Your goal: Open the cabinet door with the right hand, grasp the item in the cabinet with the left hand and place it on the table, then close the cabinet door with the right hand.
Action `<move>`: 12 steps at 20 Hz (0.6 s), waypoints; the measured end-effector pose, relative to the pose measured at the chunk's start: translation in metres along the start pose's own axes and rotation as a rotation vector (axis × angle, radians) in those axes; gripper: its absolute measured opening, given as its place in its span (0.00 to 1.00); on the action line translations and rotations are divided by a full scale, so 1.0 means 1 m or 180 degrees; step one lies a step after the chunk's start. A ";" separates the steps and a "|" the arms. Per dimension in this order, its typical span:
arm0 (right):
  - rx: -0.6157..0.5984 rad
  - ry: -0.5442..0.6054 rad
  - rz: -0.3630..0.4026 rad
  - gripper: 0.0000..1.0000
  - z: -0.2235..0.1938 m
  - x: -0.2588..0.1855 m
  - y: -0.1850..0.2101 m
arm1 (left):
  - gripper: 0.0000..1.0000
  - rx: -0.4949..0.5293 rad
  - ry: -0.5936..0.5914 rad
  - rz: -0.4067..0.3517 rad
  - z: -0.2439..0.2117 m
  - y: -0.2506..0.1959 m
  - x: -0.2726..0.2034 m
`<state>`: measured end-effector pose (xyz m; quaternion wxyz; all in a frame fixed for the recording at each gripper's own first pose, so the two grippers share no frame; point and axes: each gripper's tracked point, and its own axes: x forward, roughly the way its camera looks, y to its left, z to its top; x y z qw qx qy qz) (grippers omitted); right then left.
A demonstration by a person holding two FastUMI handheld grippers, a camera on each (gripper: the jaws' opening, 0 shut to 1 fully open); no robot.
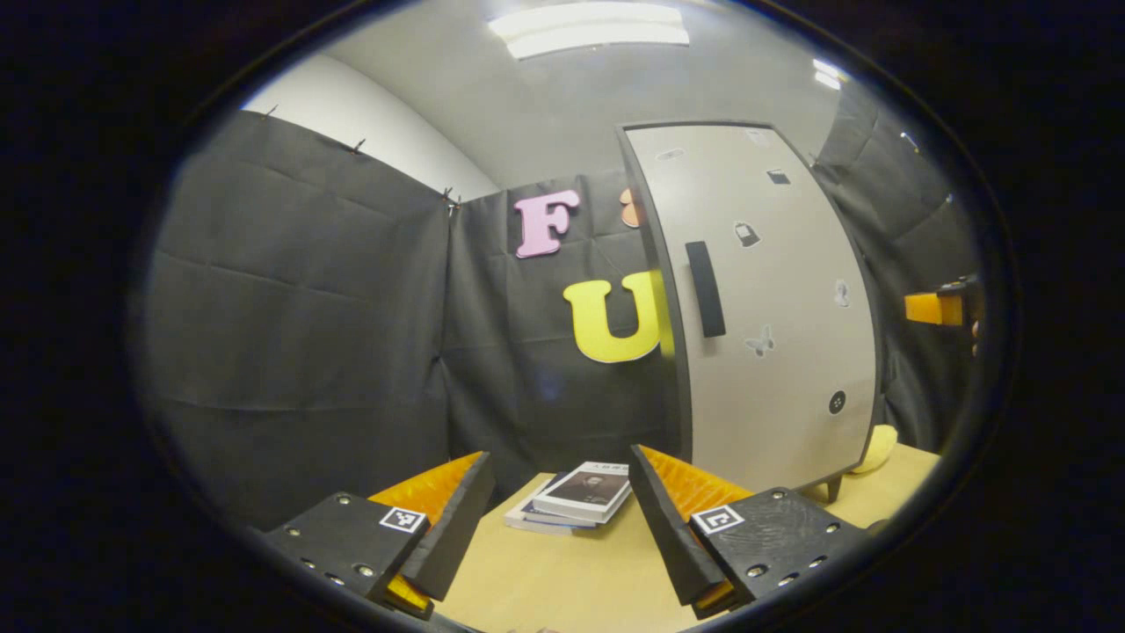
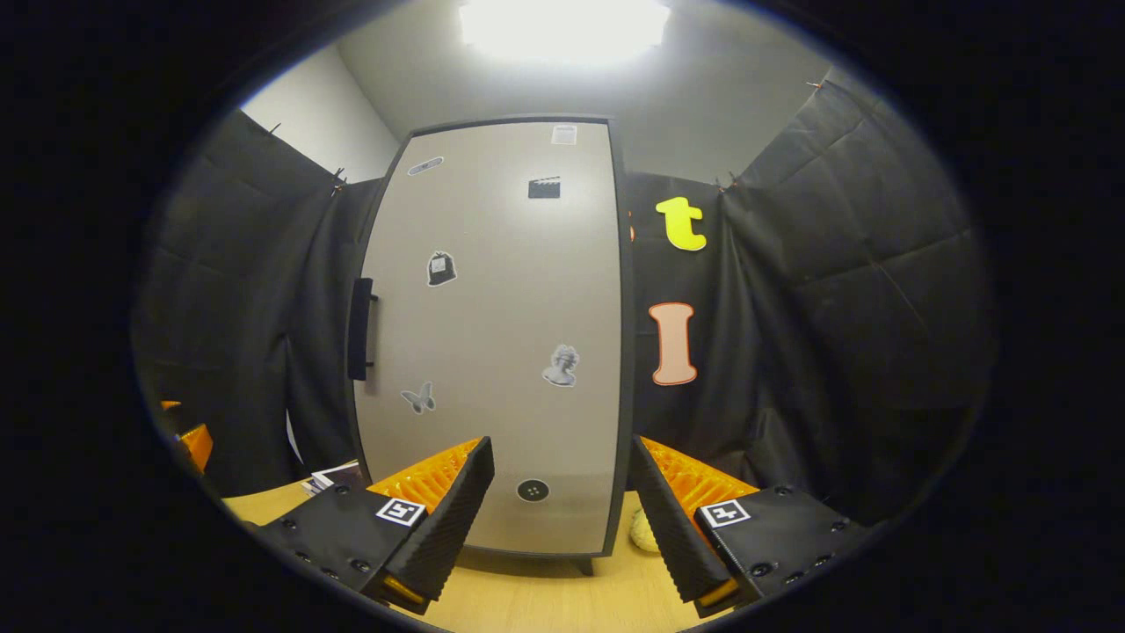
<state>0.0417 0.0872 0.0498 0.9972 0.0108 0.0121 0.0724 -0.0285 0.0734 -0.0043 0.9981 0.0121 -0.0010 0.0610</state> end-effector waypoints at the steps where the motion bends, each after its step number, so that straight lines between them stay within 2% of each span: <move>1: 0.0012 -0.0007 0.0046 0.98 0.005 0.006 0.007 | 0.94 0.0001 0.0015 0.0040 -0.002 0.007 -0.001; 2: 0.0018 -0.0015 0.0084 0.98 0.009 0.011 0.015 | 0.92 -0.0005 0.0026 0.0080 -0.003 0.014 -0.003; 12: 0.0142 0.0028 0.0408 0.98 0.037 0.063 0.095 | 0.94 0.0028 0.0152 0.0452 -0.026 0.088 -0.014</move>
